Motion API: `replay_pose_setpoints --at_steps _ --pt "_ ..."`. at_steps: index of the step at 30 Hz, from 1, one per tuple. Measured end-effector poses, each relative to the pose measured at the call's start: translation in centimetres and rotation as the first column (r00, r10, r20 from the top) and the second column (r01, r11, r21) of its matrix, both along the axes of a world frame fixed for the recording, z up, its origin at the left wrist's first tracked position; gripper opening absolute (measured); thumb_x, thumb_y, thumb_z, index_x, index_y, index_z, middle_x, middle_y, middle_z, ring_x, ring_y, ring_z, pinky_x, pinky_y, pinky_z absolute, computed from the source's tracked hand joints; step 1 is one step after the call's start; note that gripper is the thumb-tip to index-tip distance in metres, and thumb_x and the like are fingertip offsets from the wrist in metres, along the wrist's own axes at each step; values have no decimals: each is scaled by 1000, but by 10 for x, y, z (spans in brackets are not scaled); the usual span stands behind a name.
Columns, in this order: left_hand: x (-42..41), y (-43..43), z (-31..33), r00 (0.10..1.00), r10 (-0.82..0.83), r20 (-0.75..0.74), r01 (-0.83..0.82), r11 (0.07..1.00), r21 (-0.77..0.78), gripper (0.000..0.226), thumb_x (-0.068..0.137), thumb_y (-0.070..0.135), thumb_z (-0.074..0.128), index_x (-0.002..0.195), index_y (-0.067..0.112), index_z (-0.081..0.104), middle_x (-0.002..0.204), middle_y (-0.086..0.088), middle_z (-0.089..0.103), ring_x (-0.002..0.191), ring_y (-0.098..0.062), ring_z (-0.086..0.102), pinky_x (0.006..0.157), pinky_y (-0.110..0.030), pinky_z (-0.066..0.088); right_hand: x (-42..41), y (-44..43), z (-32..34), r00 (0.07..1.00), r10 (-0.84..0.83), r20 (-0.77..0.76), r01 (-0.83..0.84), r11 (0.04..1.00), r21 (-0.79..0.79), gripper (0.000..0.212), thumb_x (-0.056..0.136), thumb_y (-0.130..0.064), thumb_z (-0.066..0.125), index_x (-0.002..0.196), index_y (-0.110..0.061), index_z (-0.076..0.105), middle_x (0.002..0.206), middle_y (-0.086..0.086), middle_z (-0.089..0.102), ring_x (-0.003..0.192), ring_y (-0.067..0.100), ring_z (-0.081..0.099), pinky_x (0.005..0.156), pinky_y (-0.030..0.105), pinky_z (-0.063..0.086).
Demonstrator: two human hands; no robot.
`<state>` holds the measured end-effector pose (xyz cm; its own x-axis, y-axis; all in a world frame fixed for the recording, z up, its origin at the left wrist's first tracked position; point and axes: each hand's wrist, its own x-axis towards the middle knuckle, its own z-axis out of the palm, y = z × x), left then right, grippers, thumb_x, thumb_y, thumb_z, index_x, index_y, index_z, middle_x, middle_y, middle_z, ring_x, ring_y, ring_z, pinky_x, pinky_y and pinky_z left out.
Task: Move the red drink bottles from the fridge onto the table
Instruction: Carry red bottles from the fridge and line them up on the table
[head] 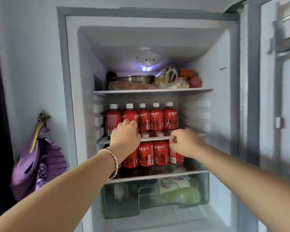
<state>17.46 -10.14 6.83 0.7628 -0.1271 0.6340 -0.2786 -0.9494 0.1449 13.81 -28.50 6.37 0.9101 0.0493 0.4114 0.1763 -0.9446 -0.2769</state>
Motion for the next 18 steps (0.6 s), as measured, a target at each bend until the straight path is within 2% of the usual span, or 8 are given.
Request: replay_pose_setpoints --at_steps 6,9,12,14,16,18 --pt "90 11 30 982 153 108 -151 988 -24 48 93 37 45 134 15 39 140 -10 34 127 -31 35 102 -43 35 103 1 15 995 84 61 -82 996 -35 17 90 -24 55 105 -19 63 106 -1 65 94 18 61 80 32 51" --pt "135 23 54 969 248 6 -247 966 -73 54 93 50 38 136 17 38 142 -14 34 128 -35 36 104 -46 36 154 6 31 986 135 101 -130 990 -59 28 91 -24 55 118 -18 59 119 2 58 104 20 57 83 31 49" --pt "166 33 74 976 175 -133 -195 968 -159 71 87 67 34 141 22 37 146 -7 40 132 -28 39 108 -39 34 198 15 41 969 125 212 -108 990 -91 42 90 -28 56 130 -17 50 133 8 46 123 25 45 98 37 43" --pt "176 33 82 972 190 -137 -197 980 -36 74 82 74 33 138 27 42 142 0 47 128 -24 45 103 -34 38 219 16 48 955 44 293 -20 996 -82 49 89 -31 55 135 -16 44 138 12 39 129 29 35 105 39 35" --pt "182 31 87 971 237 19 -237 958 164 71 79 76 34 132 32 46 134 1 54 122 -22 50 98 -32 41 236 12 53 937 -61 343 94 992 -82 54 89 -35 54 137 -16 39 143 16 31 134 34 27 110 44 26" --pt "188 30 90 978 164 132 -194 945 264 70 77 75 39 129 30 50 128 1 58 118 -22 52 97 -32 42 248 3 57 927 -158 340 196 977 -83 60 89 -40 52 141 -17 32 148 19 22 137 39 20 112 49 20"
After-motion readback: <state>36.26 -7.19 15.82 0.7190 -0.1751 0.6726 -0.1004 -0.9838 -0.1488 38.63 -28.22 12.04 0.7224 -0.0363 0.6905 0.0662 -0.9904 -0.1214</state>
